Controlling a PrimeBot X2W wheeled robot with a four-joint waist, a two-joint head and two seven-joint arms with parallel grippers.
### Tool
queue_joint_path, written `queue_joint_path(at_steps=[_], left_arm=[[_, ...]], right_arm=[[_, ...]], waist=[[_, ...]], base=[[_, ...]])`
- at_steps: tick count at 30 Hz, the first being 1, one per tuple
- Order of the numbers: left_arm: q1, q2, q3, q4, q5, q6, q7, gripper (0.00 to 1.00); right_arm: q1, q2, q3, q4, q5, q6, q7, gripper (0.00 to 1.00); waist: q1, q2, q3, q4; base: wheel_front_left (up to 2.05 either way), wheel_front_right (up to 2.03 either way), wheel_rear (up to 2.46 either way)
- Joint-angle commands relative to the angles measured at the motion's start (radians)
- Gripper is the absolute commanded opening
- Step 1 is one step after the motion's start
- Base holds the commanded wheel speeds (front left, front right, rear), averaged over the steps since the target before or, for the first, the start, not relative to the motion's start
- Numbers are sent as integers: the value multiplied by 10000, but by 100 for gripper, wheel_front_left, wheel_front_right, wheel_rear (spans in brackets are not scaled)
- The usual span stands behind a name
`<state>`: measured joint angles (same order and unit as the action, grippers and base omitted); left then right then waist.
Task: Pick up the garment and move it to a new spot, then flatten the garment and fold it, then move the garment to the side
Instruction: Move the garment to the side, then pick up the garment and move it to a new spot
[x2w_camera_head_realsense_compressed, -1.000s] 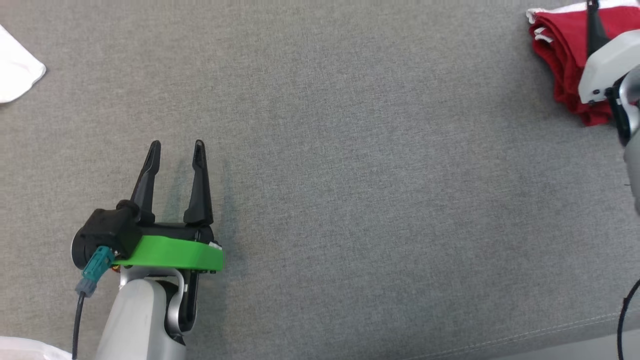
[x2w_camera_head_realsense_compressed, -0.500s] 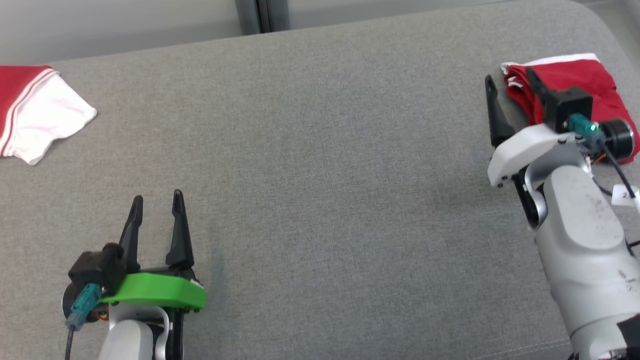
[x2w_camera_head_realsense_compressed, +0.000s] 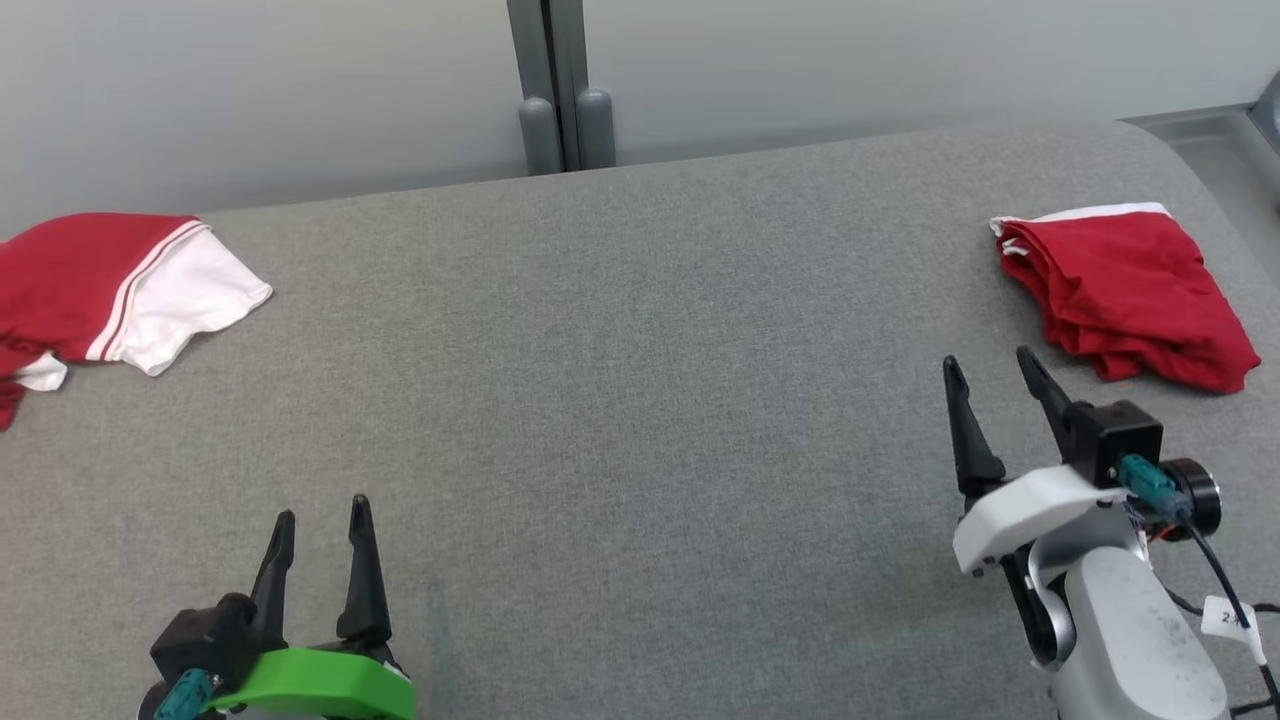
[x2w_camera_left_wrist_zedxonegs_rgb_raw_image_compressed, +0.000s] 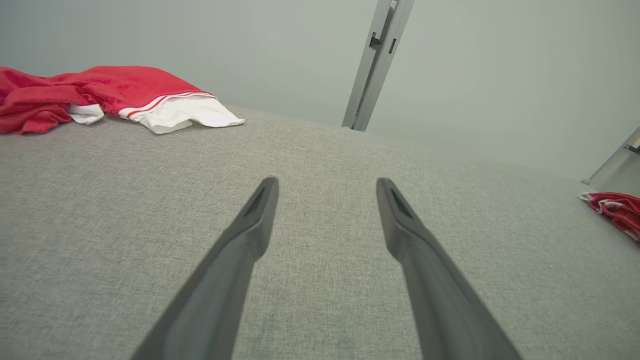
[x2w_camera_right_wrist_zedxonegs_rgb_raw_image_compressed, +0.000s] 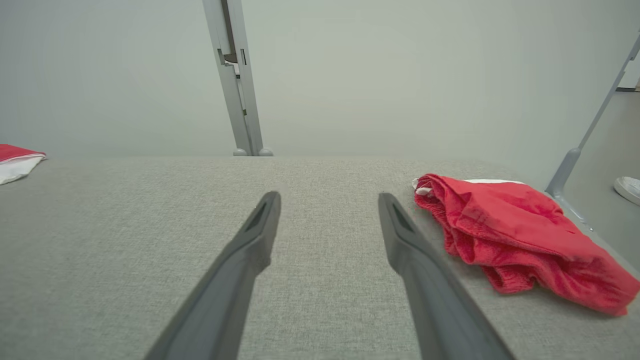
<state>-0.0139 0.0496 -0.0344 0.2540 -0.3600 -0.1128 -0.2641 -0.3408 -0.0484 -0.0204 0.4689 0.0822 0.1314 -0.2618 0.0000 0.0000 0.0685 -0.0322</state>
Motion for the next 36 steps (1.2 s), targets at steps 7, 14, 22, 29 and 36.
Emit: queue_joint_path(at_steps=[7, 14, 22, 29, 36], left_arm=[[593, 22, -166, -153, -219, 165, -4, 100], [791, 22, -322, -173, -368, 244, -2, 100], [849, 21, -462, -217, -454, 326, -2, 100], [815, 21, -459, -228, -429, 297, -2, 100], [707, 21, -470, -230, -370, 267, -4, 100]], right_arm=[[1355, -40, 76, -751, 475, -15, -43, 100], [1930, -40, 224, -998, 712, -15, -43, 100], [2023, -39, 429, -942, 829, -15, -43, 100], [2007, -39, 508, -962, 863, -15, -43, 100], [1993, -38, 462, -1008, 891, -15, -43, 100]], waist=[[0, 0, -364, 181], [0, 0, -468, 172], [0, 0, -552, 119], [0, 0, -534, 154], [0, 0, -466, 233]], base=[[0, 0, 0], [0, 0, 0], [0, 0, 0], [0, 0, 0], [0, 0, 0]])
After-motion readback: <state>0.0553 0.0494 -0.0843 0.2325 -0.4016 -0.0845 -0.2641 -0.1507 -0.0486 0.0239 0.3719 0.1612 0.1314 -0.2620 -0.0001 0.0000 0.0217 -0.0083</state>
